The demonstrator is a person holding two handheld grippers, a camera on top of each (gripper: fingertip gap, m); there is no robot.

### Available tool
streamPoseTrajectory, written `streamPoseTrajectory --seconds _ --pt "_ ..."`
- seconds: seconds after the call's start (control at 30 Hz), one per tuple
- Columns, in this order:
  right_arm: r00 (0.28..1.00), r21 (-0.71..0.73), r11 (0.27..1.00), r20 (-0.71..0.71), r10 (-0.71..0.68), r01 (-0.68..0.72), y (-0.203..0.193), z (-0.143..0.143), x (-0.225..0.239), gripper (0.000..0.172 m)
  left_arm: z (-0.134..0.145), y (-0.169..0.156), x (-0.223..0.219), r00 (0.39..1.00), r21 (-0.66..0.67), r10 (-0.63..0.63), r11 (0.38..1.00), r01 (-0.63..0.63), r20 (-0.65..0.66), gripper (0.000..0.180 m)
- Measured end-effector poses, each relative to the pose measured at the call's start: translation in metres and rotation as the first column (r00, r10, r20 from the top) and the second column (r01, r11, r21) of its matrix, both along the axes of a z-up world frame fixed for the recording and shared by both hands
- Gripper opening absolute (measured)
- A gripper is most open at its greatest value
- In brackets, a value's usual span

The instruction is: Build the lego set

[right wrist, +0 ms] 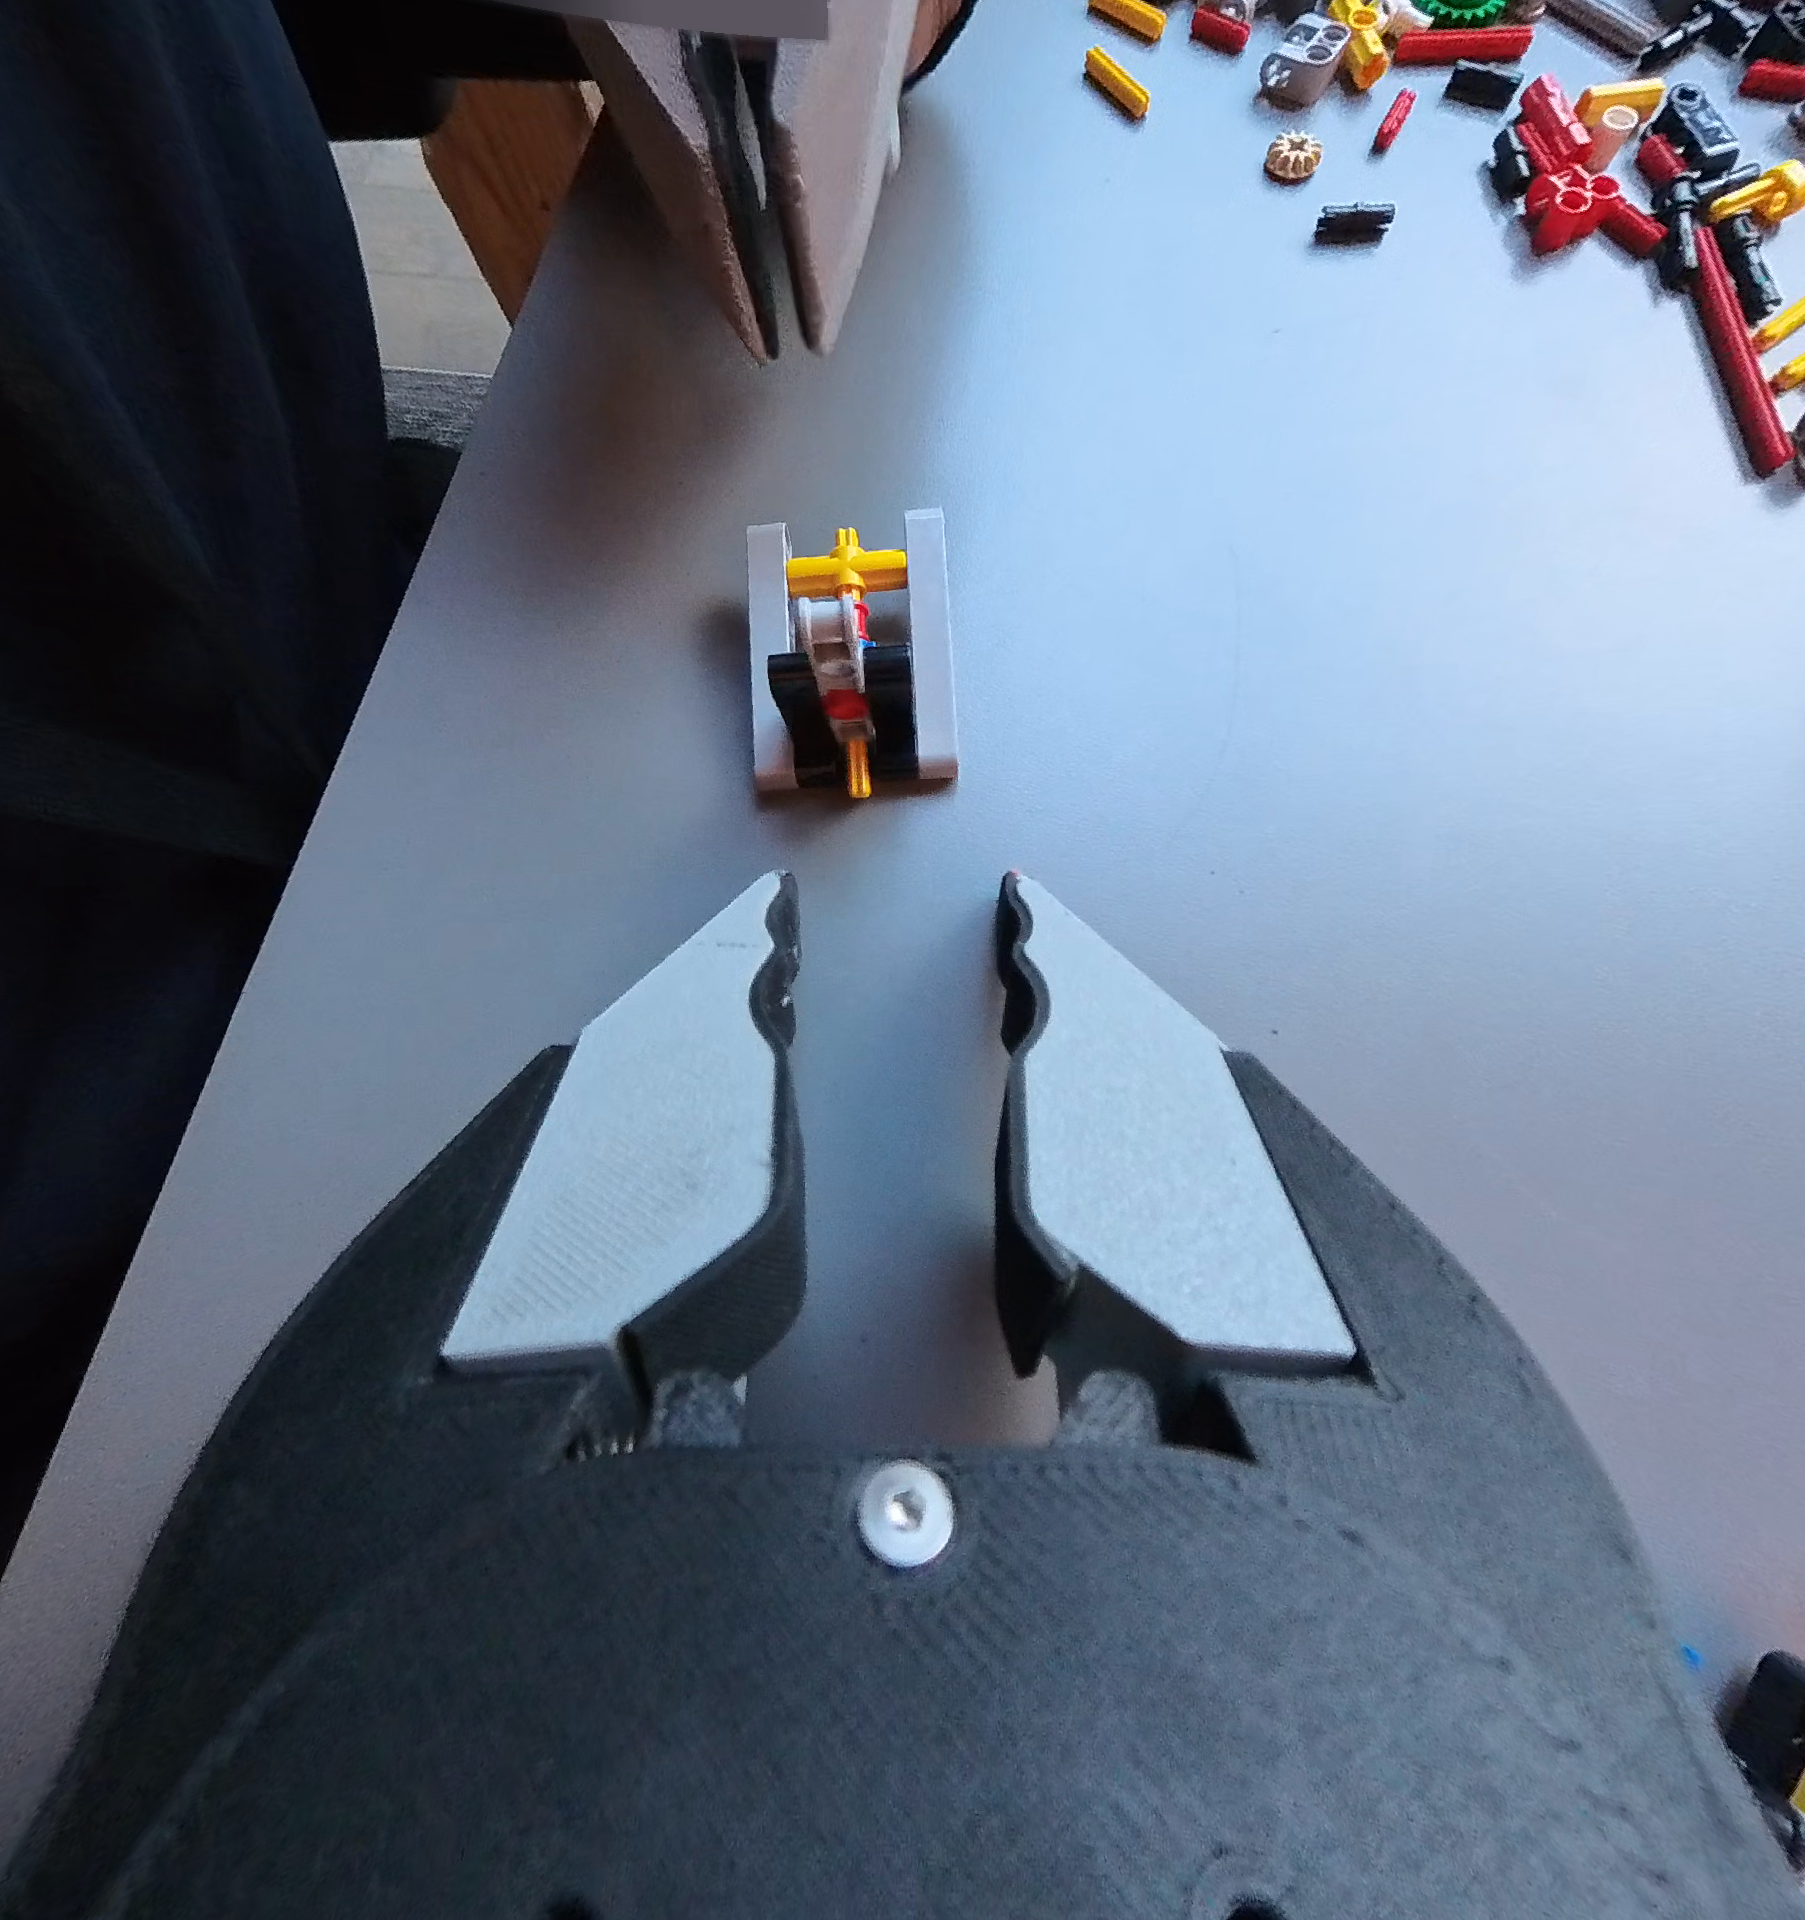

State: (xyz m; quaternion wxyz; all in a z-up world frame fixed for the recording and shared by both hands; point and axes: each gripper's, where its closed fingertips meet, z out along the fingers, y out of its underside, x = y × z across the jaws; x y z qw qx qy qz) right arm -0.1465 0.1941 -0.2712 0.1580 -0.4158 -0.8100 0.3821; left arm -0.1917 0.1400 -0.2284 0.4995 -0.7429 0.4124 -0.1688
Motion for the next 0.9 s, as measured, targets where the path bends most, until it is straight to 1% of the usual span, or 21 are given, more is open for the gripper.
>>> streamPoseTrajectory --seconds 0.3,0.9 --pt "1.000 -0.046 0.999 -0.001 -0.005 0.005 0.001 0.005 0.000 0.035 0.003 0.003 -0.004 1.000 0.014 0.022 1.000 -0.022 0.017 0.005" --pt "1.000 -0.089 0.996 -0.012 0.002 -0.003 0.001 0.010 0.001 0.035 0.008 0.011 -0.013 0.997 0.032 0.068 0.997 -0.069 0.041 0.008"
